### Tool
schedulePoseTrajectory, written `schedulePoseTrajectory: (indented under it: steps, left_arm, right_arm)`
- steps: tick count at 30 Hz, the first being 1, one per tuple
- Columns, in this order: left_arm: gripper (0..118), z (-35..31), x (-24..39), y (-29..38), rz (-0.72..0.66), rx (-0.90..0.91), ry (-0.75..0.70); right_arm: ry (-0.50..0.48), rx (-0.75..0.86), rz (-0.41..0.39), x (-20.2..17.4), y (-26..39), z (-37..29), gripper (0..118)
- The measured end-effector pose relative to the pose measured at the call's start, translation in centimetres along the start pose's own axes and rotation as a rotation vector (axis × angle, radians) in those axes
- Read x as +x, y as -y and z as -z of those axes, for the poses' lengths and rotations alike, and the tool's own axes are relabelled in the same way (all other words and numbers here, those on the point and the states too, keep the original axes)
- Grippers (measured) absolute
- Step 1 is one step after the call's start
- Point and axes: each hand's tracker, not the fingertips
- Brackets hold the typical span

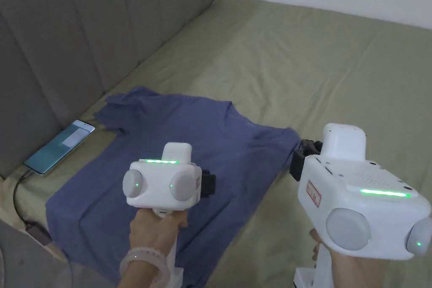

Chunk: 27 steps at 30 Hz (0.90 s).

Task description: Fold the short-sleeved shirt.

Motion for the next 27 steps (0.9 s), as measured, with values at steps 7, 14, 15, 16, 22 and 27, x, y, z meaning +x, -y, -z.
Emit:
schedulePoseTrajectory:
  steps: [7, 14, 15, 16, 22, 27]
  left_arm:
    - [80, 0.4, -0.3, -0.3, 0.025, 0.004, -0.018]
    - [4, -0.1, -1.0, -1.7, 0.006, -0.01, -0.007]
    - [1, 0.0, -1.1, -1.8, 0.003, -0.021, -0.002]
    - [1, 0.3, -1.5, -1.8, -0.013, -0.032, -0.017]
    - [1, -0.6, -4.0, -2.8, -0.275, -0.071, 0.12]
    - [1, -5.5, -2.0, -4.9, -0.152, -0.006, 0.12]
  right_arm:
    - [-0.041, -0.045, -0.006, 0.1, 1.1, 0.9, 1]
    - [-0.034, -0.051, 0.006, 0.5, 1.1, 0.0, 1]
    - [-0.032, -0.047, 0.008, 0.6, 1.0, -0.3, 1]
    - [-0.031, -0.043, 0.008, 0.8, 1.0, -0.6, 1]
    - [-0.011, -0.019, -0.011, 2.8, 0.1, -2.9, 1]
    - [0.035, 0.03, 0.064, 6.5, -0.7, -6.1, 1]
